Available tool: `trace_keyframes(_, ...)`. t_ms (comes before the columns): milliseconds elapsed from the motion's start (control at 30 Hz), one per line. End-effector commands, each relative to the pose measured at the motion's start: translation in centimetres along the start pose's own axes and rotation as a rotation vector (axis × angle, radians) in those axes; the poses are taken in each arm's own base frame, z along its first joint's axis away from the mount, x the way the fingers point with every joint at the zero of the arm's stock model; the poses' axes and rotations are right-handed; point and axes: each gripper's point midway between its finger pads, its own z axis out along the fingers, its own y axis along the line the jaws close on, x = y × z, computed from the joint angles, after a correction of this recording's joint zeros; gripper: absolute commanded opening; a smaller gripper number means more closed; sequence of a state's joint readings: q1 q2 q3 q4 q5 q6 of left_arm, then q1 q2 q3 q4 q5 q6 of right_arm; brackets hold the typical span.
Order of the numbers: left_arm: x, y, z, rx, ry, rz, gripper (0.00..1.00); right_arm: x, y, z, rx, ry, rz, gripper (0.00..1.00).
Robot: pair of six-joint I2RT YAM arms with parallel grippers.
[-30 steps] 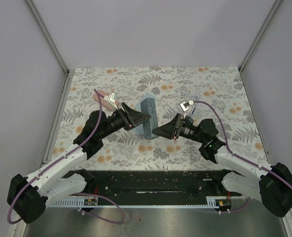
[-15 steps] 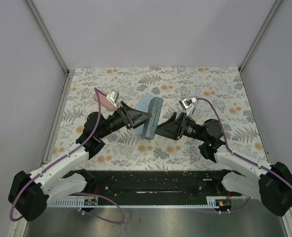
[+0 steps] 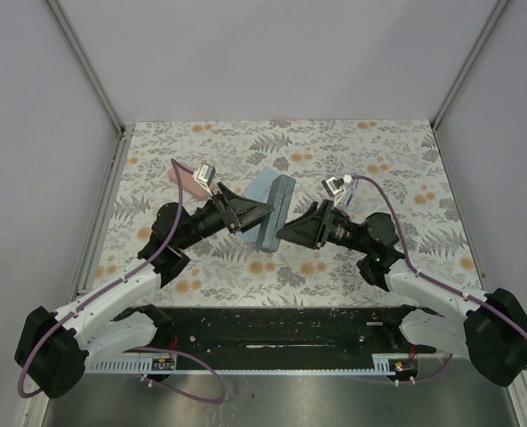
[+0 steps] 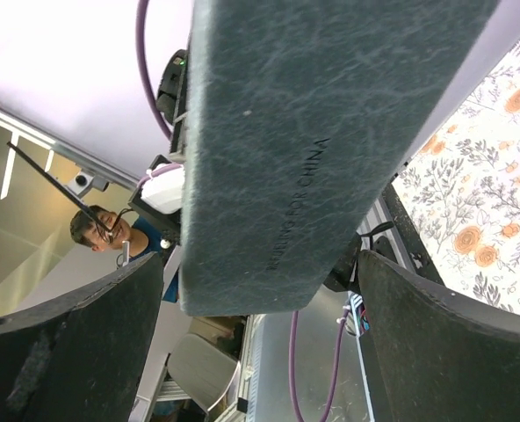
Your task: Organize the sunglasses
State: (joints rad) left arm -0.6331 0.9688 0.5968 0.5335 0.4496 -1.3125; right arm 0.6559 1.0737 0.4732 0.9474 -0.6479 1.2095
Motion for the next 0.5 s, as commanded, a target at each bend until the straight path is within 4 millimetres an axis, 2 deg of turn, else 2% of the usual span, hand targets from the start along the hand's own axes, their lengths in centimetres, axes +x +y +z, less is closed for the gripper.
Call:
trace_keyframes(0,-0.3,-3.1,-0.5,0.116,-0.008,0.032,0.31,-1.3,0.4,0.8,-0.013,-0.033,-0.042,0.99)
trace_keyframes(167,-0.3,-3.0,-0.5,0.12,-0.012,0.029,0.31,-1.5,0.6,1.1,-0.042,-0.03,-0.044,0.95)
trace_keyframes(267,-0.2,-2.9,-0.5,0.123,-0.011,0.026,0.31,-1.4,0.8,1.2,-0.064,-0.021,-0.038,0.83)
trace_keyframes(367,-0.2,-2.4,-0.3,0.113,-0.01,0.022,0.31,-1.3,1.2,1.3,-0.086,-0.014,-0.037,0.79)
trace_keyframes(467,-0.1,-1.9,-0.2,0.109,-0.007,0.015,0.31,-1.3,1.3,1.4,-0.085,-0.009,-0.035,0.67)
